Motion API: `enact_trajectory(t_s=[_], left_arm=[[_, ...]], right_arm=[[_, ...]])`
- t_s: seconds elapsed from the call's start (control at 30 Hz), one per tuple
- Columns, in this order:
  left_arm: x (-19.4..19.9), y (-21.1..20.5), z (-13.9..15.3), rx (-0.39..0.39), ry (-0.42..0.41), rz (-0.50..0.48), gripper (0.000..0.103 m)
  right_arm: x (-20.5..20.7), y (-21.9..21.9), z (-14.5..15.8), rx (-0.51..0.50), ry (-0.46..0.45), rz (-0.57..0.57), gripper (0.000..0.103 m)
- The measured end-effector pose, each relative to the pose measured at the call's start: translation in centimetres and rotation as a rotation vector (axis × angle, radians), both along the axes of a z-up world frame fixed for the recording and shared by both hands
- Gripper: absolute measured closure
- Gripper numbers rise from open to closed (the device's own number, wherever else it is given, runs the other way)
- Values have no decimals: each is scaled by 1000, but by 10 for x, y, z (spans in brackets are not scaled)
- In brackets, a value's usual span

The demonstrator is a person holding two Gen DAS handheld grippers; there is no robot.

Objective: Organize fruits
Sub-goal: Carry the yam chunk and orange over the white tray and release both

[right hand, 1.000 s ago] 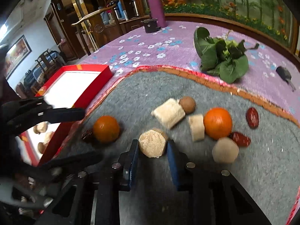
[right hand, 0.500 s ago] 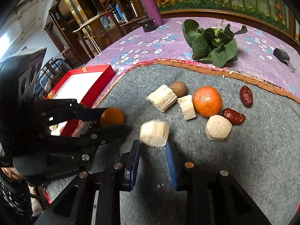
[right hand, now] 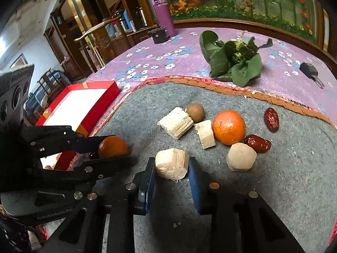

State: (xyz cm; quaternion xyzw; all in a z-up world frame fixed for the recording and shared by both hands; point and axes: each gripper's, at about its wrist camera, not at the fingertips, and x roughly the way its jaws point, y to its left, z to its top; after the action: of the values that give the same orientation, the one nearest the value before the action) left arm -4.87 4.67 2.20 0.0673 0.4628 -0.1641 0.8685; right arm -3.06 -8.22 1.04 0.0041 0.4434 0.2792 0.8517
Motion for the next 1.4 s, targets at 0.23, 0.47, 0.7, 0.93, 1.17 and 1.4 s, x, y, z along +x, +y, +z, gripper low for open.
enact_trajectory(t_s=[0.23,0.47,0.7,0.93,1.17,1.4], left_arm=[[-5,9,8,-55,-33,29,75],[-34,42,32,-112,-118,107,75],[-62,102,46,-63,-183,253,75],[-75,145,33,-63,-167,348,75],[-78,166,20,-39,-149,396,75],[-80,185,11,0,-125,453,75]], right_arm=[[0,-13,6,55,-25,-22,73],[-3,-7,15,98,-76,-19,73],[-11,36,30,132,-91,54,74],[-23,105,41,124,-117,170,74],[-30,163,40,100,-108,259,74],[-18,195,18,55,-22,265,74]])
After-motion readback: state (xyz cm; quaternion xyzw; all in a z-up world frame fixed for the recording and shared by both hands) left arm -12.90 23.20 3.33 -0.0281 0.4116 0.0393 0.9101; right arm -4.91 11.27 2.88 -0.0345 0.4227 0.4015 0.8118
